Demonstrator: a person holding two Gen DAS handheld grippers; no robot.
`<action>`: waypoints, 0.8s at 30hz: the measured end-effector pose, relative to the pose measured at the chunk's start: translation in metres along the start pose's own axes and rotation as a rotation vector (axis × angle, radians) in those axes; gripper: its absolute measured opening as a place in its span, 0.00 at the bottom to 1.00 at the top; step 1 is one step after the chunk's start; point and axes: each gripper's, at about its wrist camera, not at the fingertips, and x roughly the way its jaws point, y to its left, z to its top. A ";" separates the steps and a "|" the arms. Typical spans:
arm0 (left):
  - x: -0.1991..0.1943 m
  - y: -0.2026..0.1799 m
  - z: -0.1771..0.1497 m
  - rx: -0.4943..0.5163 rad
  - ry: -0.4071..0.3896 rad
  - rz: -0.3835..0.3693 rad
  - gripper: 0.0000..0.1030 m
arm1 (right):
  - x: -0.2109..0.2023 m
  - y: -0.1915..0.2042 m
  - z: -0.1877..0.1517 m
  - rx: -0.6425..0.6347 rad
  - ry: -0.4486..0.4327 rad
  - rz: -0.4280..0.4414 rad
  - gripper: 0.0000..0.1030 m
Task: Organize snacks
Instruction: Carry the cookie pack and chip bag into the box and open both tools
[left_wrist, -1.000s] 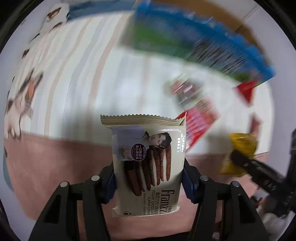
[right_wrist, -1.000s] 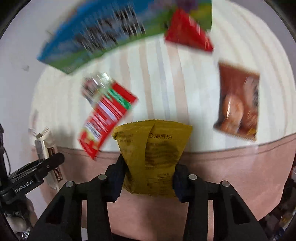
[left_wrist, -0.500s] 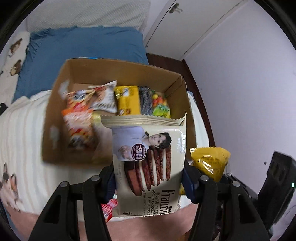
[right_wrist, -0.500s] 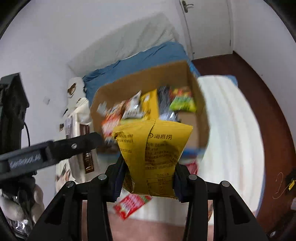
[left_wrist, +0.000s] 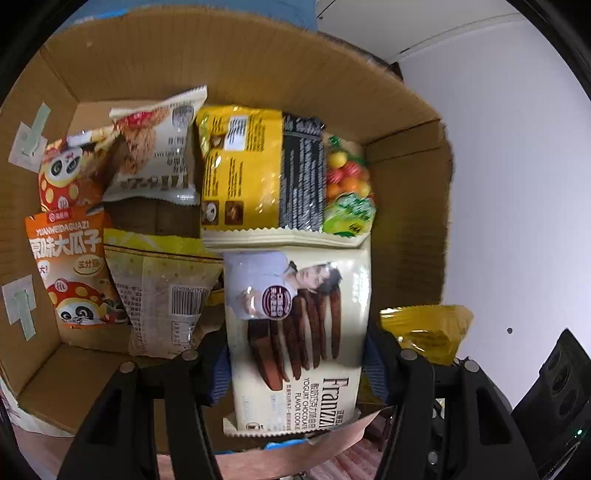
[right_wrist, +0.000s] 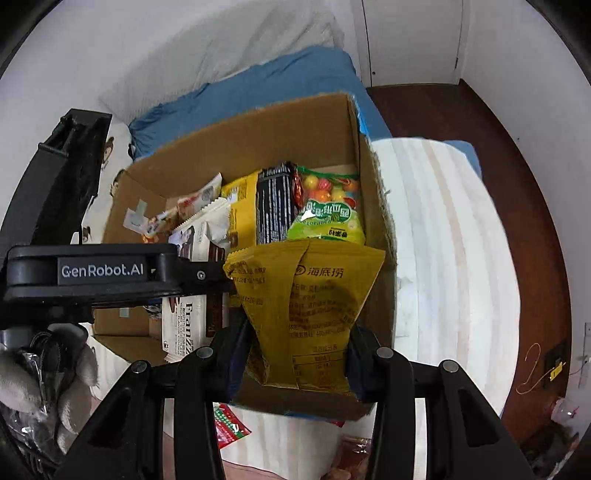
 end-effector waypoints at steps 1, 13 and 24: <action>0.003 -0.001 0.004 -0.003 0.011 0.004 0.56 | 0.006 -0.001 0.001 0.002 0.029 0.007 0.47; -0.003 0.003 -0.011 0.035 -0.009 0.076 0.90 | 0.030 0.009 -0.001 -0.027 0.125 -0.050 0.91; -0.065 0.007 -0.057 0.125 -0.229 0.210 0.90 | 0.004 0.016 -0.006 -0.027 0.032 -0.089 0.92</action>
